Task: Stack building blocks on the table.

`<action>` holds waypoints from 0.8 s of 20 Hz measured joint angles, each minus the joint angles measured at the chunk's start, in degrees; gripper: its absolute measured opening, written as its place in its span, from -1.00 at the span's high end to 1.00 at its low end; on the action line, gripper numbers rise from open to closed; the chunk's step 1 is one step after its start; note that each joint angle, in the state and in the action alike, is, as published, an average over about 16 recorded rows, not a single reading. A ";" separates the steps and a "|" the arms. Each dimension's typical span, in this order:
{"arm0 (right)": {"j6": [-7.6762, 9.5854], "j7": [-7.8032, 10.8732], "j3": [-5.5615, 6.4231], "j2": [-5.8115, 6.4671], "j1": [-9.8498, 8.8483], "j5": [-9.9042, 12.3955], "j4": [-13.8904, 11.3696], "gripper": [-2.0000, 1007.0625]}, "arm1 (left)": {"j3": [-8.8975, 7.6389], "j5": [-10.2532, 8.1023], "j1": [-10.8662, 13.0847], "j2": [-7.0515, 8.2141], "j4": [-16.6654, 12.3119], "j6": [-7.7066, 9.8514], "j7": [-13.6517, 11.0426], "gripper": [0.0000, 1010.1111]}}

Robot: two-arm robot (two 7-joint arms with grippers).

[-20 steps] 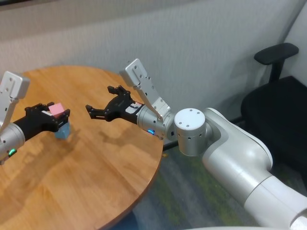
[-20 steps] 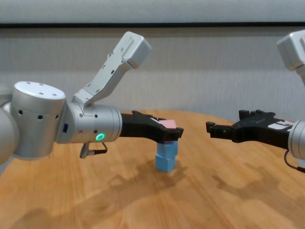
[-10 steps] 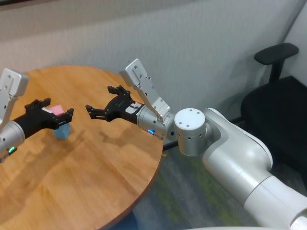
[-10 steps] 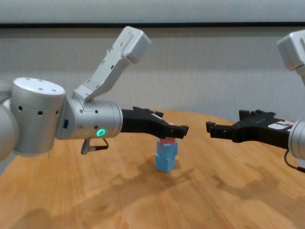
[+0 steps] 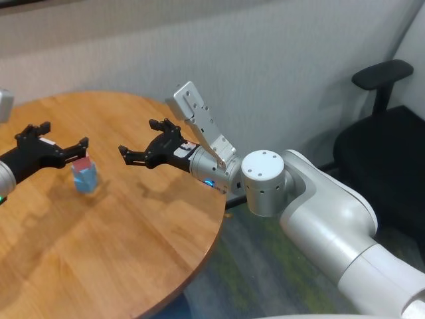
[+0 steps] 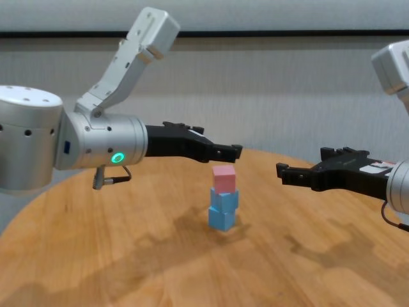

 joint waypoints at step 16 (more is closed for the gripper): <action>0.00 0.00 0.00 0.00 0.00 0.00 0.00 -1.00 | -4.52 -0.45 3.73 6.81 -5.30 -1.56 4.34 -0.98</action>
